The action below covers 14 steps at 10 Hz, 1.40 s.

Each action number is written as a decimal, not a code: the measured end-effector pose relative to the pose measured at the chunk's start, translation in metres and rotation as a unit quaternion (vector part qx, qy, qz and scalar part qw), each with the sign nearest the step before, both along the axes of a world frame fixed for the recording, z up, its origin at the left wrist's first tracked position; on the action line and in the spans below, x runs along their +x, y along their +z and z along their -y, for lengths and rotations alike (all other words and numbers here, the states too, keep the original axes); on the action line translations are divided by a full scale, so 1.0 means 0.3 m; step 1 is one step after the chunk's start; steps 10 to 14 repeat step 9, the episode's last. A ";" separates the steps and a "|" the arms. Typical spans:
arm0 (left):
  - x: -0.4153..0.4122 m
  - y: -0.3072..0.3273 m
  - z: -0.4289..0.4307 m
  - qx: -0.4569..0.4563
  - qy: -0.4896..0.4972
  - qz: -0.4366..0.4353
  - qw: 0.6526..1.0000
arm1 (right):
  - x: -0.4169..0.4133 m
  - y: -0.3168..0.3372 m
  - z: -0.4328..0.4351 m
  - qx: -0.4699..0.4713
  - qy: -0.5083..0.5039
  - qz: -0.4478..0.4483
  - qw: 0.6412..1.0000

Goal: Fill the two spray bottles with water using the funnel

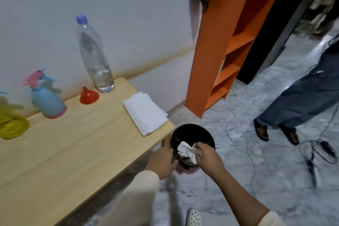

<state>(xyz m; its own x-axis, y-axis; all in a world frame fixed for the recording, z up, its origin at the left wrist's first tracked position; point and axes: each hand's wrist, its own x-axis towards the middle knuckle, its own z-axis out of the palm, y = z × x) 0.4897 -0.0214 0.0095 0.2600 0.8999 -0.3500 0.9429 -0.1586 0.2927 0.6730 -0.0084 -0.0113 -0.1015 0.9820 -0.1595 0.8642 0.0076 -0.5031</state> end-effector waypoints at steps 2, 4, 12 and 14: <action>0.326 -0.131 -0.413 -0.076 0.003 0.051 0.996 | 0.273 -0.098 -0.314 -0.067 -0.070 -0.026 0.995; 0.500 -0.352 -0.747 -0.112 0.007 0.008 0.994 | 0.383 -0.311 -0.604 -0.130 -0.125 -0.068 0.981; 0.495 -0.692 -0.992 -0.196 0.007 -0.050 0.979 | 0.392 -0.657 -0.871 -0.236 -0.141 -0.106 0.955; 0.495 -0.692 -0.992 -0.196 0.007 -0.050 0.979 | 0.392 -0.657 -0.871 -0.236 -0.141 -0.106 0.955</action>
